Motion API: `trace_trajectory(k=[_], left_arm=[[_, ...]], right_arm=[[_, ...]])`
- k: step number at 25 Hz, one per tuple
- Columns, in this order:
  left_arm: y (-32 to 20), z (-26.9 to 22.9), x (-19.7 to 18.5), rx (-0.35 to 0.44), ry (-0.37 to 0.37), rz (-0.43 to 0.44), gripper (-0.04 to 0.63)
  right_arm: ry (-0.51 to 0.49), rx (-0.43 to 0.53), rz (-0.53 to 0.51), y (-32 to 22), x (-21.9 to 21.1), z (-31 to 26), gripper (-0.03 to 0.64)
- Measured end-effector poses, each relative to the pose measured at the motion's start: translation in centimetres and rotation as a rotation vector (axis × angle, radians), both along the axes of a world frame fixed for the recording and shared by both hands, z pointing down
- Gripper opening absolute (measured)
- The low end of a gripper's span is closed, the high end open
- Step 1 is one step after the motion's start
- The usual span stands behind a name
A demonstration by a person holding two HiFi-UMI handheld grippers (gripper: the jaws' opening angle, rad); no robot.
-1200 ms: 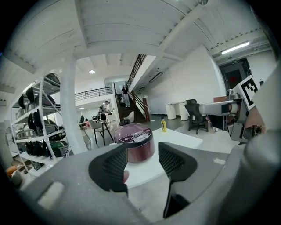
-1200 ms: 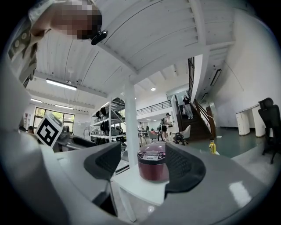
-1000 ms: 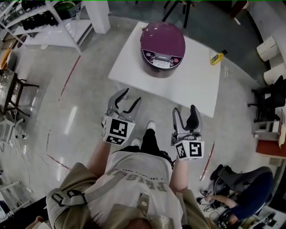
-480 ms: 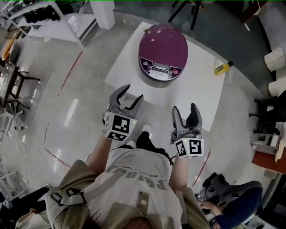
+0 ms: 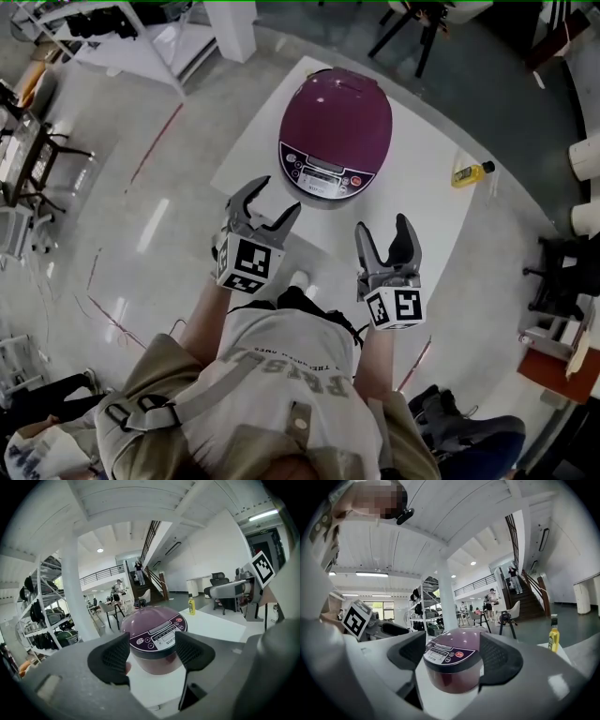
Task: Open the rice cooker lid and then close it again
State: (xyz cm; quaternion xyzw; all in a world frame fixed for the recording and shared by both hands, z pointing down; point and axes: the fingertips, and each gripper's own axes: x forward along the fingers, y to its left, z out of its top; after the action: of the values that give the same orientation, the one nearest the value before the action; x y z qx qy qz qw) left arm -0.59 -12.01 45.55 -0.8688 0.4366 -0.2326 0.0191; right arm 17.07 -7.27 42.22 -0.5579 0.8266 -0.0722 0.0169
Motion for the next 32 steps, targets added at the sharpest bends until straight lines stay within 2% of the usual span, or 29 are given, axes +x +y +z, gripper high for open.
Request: trace_trajectory(k=[6,15,20,24,27,32], left_arm=[[-1.4,0.9,1.1,-0.008,-0.111,0.071,0.347],[-2.4,3.2,2.3,-0.016,-0.338,0.287,0.402],[-3.2,5.2,3.8,0.009,-0.500,0.431,0.436],[-3.6,6.8,4.9,0.039,-0.640,0.526,0.456],[-3.8,7.6,5.3,0.060,-0.722,0.578,0.466],[-4.5,8.7,5.4,0.101,-0.844,0.621,0.476]], right_arm=[[0.035,-0.005,-0.091,-2.7,-0.2,0.2,0.342],[0.186,-0.057,-0.261,-4.5,-3.4,1.9,0.376],[0.368,-0.129,-0.406,-5.2,-6.4,4.2,0.399],[0.560,-0.195,-0.536,-5.5,-8.7,6.1,0.413],[0.707,-0.249,-0.593,-5.6,-9.8,7.9,0.419],[0.883,-0.292,-0.676,-5.6,-11.0,10.1,0.433]])
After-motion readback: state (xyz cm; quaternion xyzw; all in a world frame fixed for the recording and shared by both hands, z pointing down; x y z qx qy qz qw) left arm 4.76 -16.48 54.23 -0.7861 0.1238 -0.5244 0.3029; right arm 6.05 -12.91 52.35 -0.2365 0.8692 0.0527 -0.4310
